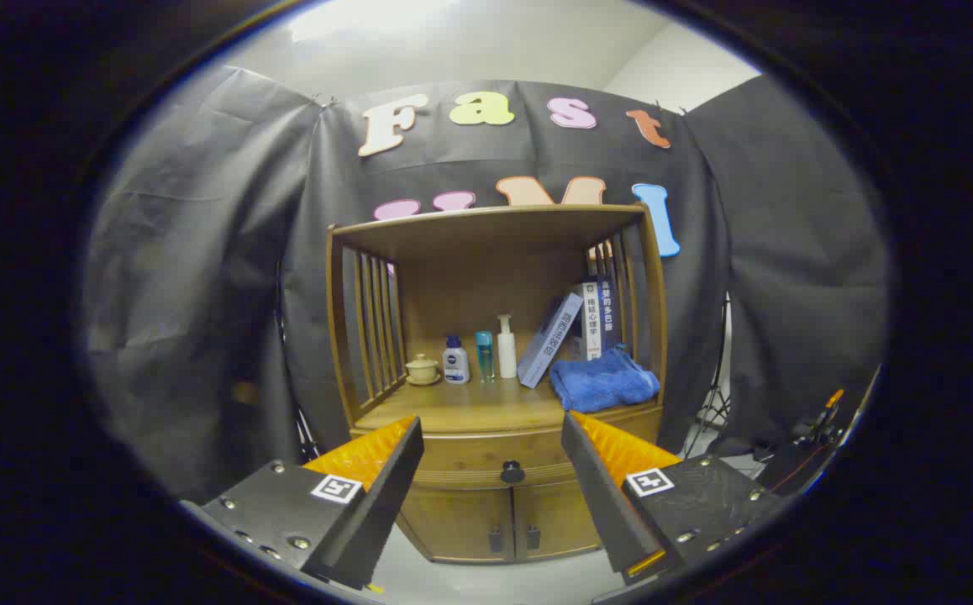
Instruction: Pull open the drawer, take out the items inside it, and place them on the countertop above the cabinet.
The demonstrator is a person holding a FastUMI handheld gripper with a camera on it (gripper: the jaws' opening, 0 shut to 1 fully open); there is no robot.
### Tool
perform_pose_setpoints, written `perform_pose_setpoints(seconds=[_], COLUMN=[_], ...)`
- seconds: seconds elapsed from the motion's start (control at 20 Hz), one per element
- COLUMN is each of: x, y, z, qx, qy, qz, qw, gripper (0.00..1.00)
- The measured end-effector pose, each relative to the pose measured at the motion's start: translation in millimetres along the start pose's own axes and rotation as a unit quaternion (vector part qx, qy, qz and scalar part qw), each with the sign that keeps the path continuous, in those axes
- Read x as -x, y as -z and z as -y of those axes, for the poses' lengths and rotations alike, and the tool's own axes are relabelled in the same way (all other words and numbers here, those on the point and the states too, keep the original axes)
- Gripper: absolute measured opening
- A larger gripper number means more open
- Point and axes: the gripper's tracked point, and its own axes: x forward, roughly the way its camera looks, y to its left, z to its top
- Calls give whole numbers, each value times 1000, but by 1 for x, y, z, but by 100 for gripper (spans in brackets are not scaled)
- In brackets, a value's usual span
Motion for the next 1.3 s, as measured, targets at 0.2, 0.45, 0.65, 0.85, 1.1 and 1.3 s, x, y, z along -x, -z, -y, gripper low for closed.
perform_pose_setpoints(seconds=[0.2,0.45,0.65,0.85,1.1,1.3], x=[1,3,2,1,-7,-29], y=[2,-1,2,5,14,33], z=[-6,-5,-3,0,6,12], qx=[-5,-12,-7,-13,-11,12], qy=[-8,-5,-2,-1,1,1], qz=[2,10,7,0,-3,1], qw=[1000,1000,1000,1000,1000,1000], gripper=[99,99,99,99,99,98])
